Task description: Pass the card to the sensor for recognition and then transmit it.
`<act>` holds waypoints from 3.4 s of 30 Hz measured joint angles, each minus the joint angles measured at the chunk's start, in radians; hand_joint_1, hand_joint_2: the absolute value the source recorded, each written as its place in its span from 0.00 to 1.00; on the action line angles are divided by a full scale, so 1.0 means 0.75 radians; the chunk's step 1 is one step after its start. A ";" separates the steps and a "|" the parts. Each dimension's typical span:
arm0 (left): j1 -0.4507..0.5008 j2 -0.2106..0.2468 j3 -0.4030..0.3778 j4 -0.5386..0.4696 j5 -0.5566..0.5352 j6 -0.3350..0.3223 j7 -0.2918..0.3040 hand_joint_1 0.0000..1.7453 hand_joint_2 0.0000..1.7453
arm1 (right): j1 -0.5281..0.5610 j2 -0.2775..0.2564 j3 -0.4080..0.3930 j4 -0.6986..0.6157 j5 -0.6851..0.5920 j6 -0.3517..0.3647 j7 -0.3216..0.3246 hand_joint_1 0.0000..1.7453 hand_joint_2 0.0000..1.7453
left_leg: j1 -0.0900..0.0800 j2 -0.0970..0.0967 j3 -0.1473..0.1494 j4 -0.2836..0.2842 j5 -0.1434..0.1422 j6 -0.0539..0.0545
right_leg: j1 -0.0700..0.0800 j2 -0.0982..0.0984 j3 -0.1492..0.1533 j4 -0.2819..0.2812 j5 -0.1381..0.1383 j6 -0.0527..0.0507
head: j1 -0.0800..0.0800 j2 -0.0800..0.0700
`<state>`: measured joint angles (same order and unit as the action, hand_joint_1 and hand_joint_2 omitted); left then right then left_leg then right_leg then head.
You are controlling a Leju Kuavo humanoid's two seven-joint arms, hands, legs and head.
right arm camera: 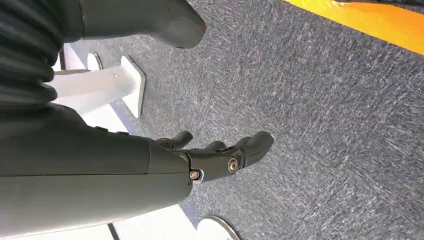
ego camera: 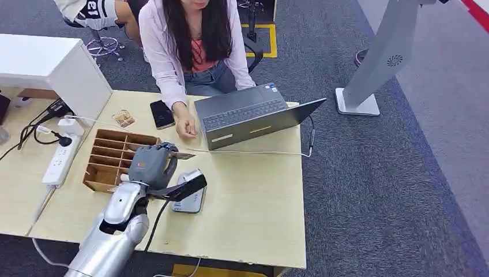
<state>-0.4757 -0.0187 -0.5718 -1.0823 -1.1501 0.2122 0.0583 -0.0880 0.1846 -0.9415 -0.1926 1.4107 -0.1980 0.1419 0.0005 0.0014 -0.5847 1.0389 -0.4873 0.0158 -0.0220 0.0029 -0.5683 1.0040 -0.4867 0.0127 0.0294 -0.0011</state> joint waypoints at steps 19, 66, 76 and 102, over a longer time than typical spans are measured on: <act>-0.016 0.107 -0.075 0.095 0.213 -0.308 -0.053 1.00 1.00 | 0.001 -0.001 0.000 0.000 0.031 0.021 -0.008 0.00 1.00 | 0.001 0.000 0.000 0.000 0.000 0.000 | 0.000 0.000 0.000 0.000 0.000 0.000 | 0.000 0.000; -0.504 0.040 0.269 0.477 -0.166 0.511 -0.102 1.00 1.00 | -0.007 0.005 0.040 0.001 0.128 0.019 -0.007 0.00 1.00 | 0.001 0.000 0.000 0.000 0.001 0.000 | 0.000 0.000 0.000 0.001 0.000 0.000 | 0.001 0.000; -0.512 0.039 0.274 0.527 -0.177 0.514 -0.088 0.00 1.00 | -0.007 0.007 0.041 0.001 0.128 0.019 -0.007 0.00 1.00 | 0.001 0.000 -0.002 0.000 0.000 0.000 | 0.000 0.000 -0.001 0.001 0.000 0.000 | 0.001 0.000; -0.314 0.024 0.303 0.319 -0.138 0.563 -0.159 0.00 1.00 | -0.007 0.008 0.036 0.001 0.097 0.015 0.002 0.00 1.00 | 0.001 0.000 -0.002 0.000 0.001 0.000 | 0.000 0.000 -0.001 0.001 0.000 0.000 | 0.001 0.000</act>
<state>-0.7113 -0.0008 -0.3445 -0.8428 -1.2535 0.6344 -0.0607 -0.0936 0.1904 -0.9144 -0.1923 1.4832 -0.1865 0.1434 0.0011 0.0012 -0.5859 1.0388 -0.4869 0.0157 -0.0219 0.0027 -0.5690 1.0045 -0.4867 0.0127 0.0298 -0.0011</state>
